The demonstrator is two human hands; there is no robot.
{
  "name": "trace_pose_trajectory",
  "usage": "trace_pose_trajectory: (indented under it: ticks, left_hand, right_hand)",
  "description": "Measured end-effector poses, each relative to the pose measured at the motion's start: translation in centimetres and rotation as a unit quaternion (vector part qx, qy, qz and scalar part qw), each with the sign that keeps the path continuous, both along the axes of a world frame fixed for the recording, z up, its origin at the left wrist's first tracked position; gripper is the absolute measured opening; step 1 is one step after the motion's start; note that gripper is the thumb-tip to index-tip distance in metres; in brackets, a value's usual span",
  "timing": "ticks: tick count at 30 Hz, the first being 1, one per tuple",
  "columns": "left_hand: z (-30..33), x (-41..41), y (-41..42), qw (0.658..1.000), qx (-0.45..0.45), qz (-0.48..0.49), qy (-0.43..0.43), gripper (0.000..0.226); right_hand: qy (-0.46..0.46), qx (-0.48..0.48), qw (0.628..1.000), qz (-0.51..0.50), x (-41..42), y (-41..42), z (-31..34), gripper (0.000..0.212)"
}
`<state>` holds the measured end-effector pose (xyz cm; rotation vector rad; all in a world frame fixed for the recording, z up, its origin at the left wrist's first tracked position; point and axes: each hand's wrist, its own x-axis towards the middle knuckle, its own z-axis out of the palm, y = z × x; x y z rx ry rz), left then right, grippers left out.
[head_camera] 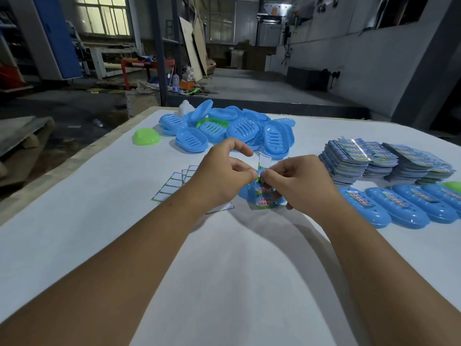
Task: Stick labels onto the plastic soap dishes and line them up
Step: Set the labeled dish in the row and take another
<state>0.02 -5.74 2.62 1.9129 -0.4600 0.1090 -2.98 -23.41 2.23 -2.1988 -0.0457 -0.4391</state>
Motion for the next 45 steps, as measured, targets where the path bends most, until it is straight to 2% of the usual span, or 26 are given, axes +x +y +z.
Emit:
trace_pose_trajectory:
  ticks: [16,19,22,28,33,45]
  left_hand:
    - [-0.6,-0.2,-0.7,0.999,0.013,0.044,-0.017,0.025]
    - [-0.7,-0.2,-0.8,0.999,0.015,0.047,-0.015,0.024]
    - [-0.7,-0.1,-0.8,0.998,0.018,0.052,-0.013,0.025]
    - [-0.7,0.2,-0.8,0.998,0.017,0.066,-0.011,0.025]
    - [-0.9,0.3,-0.7,0.997,0.014,0.071,-0.003,0.025]
    - [-1.3,1.2,0.3,0.989,0.021,0.141,0.046,0.023]
  right_hand:
    - [0.009,0.002,1.000,0.010,-0.3,0.6,0.0,0.013]
    - [-0.002,-0.010,1.000,0.007,-0.3,0.7,0.0,0.021]
    - [-0.006,-0.013,1.000,0.006,-0.4,0.8,0.0,0.015]
    - [-0.005,0.007,1.000,0.007,-0.4,0.7,0.1,0.016]
    - [-0.006,-0.005,1.000,0.001,-0.2,0.7,0.1,0.017]
    - [0.038,0.033,0.998,-0.023,0.3,-0.6,-0.3,0.023]
